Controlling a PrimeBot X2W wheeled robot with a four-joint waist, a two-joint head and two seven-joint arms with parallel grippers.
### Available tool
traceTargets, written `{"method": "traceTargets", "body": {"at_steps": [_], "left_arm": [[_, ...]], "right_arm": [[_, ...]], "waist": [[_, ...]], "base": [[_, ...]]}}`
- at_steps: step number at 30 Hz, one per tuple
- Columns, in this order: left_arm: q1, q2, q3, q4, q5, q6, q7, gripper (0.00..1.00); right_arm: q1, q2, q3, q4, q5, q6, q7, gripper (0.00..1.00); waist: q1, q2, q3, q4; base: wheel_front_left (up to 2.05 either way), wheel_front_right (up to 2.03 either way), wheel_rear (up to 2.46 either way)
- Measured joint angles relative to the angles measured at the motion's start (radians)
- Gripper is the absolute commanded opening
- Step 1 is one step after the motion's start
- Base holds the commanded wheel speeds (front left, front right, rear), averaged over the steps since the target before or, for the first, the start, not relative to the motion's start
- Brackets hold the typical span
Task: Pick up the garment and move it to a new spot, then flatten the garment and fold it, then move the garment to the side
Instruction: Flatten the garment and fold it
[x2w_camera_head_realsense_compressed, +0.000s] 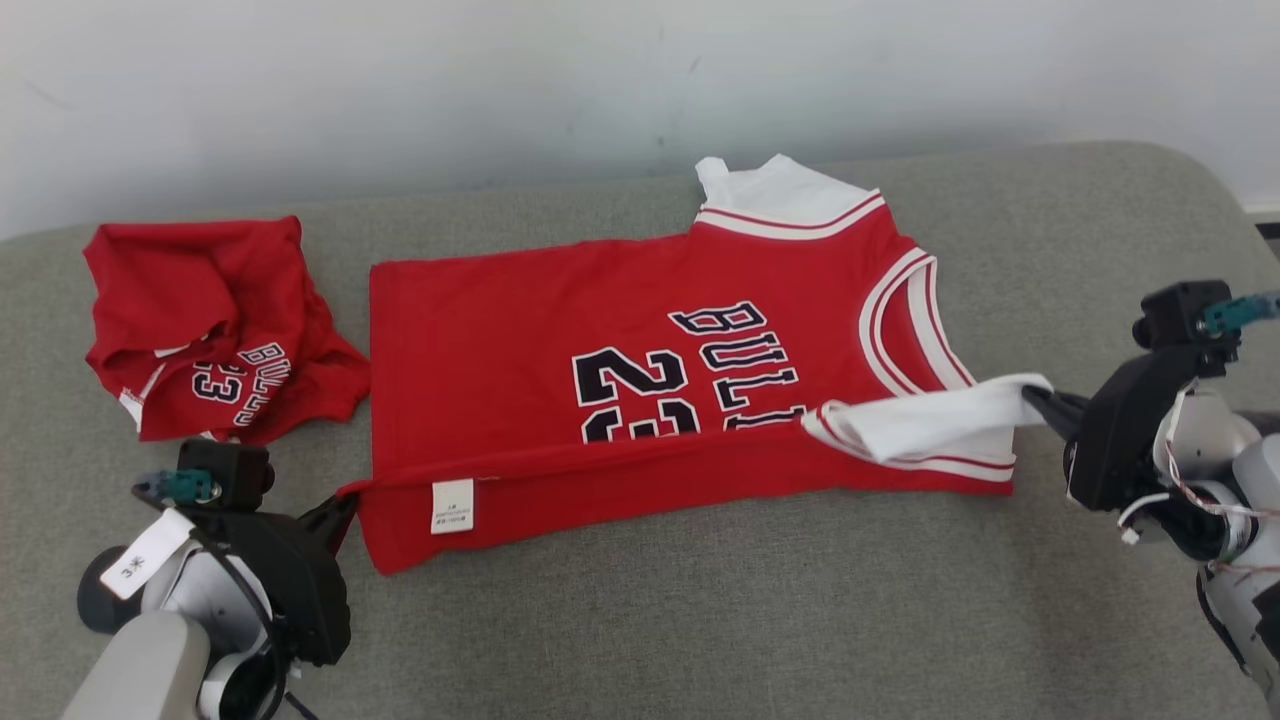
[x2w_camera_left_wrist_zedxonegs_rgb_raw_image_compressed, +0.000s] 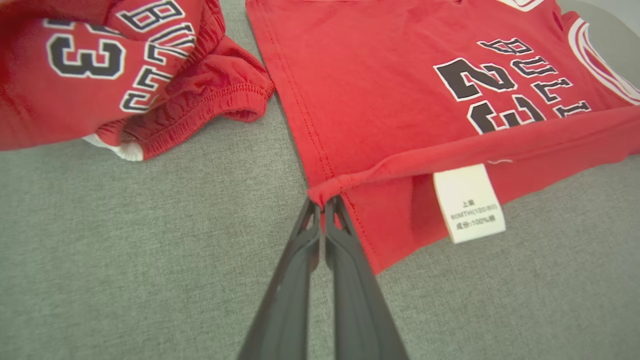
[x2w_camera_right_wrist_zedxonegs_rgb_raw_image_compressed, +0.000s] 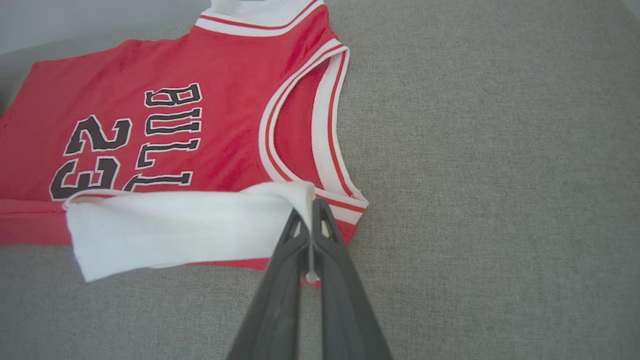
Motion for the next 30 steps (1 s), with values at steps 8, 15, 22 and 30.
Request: {"method": "traceTargets", "body": {"at_steps": [8, 15, 22, 30], "left_arm": [[-0.085, -0.02, -0.015, 0.079, -0.006, 0.0, -0.016, 0.0], [-0.155, -0.034, -0.036, 0.146, -0.005, -0.001, -0.045, 0.0], [-0.199, -0.043, -0.058, 0.236, 0.003, -0.001, -0.099, 0.78], [-0.203, -0.051, -0.067, 0.283, 0.004, -0.001, -0.174, 1.0]], "right_arm": [[-0.107, 0.03, 0.028, 0.102, -0.031, 0.007, -0.02, 0.0], [-0.172, 0.049, 0.047, 0.18, -0.052, 0.013, -0.055, 0.0], [-0.206, 0.068, 0.064, 0.263, -0.063, 0.021, -0.126, 0.76], [-0.219, 0.078, 0.074, 0.308, -0.068, 0.021, -0.204, 1.0]], "waist": [[-0.0001, 0.0001, 0.056, 0.006], [-0.0001, 0.0001, 0.107, 0.008], [-0.0001, 0.0001, 0.126, 0.013], [-0.0002, 0.0001, 0.106, 0.015]], "base": [[0.0, 0.0, 0.0], [0.0, 0.0, 0.0], [0.0, 0.0, 0.0], [0.0, 0.0, 0.0]]}}
